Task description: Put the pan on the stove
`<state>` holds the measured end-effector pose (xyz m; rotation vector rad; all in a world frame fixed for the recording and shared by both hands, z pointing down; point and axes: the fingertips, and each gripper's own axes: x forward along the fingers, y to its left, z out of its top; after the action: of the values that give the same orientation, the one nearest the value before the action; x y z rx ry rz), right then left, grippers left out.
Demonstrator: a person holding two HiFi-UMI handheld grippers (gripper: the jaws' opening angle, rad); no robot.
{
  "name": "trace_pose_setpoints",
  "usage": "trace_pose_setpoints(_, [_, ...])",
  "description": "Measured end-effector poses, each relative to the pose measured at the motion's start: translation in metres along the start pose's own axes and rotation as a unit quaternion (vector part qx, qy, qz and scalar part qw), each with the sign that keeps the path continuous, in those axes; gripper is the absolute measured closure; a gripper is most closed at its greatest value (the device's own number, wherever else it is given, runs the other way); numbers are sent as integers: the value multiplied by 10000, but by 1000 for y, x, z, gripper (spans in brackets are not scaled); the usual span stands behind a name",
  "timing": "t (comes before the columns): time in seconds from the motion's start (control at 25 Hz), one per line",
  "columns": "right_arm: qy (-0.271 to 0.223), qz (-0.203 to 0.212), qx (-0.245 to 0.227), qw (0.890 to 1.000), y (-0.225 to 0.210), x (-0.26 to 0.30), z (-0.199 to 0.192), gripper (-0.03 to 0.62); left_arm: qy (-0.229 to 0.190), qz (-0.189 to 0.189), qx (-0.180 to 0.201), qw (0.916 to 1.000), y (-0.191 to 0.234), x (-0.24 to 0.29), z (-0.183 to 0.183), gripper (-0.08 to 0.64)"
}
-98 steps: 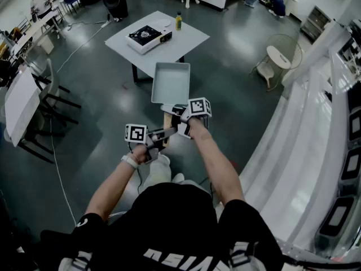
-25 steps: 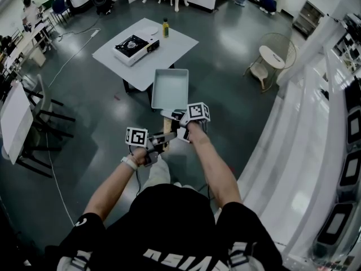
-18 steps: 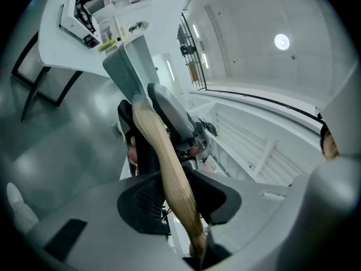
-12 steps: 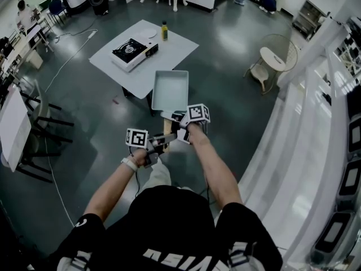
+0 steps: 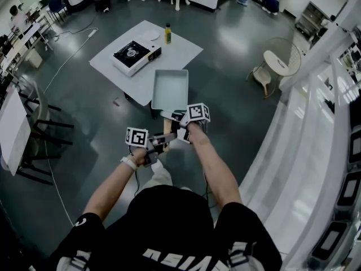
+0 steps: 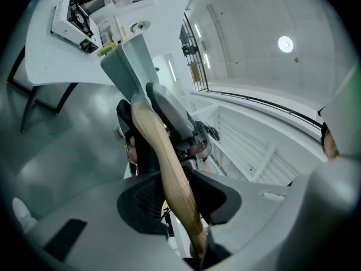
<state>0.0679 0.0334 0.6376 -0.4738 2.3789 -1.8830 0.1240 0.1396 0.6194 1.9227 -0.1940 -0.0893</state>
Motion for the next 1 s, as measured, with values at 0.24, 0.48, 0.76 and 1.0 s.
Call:
trace_pose_setpoints(0.24, [-32, -47, -35, 10000, -2, 17, 24, 445, 36, -64, -105, 9999, 8, -6, 26, 451])
trace_pose_setpoints(0.48, [-55, -84, -19, 9999, -3, 40, 49, 445, 92, -146, 11, 9998, 16, -17, 59, 451])
trace_pose_setpoints(0.76, [-85, -94, 10, 9999, -3, 69, 71, 445, 108, -160, 90, 9998, 28, -34, 90, 449])
trace_pose_setpoints(1.0, [-111, -120, 1, 9999, -8, 91, 82, 443, 116, -330, -211, 9992, 33, -48, 104, 449])
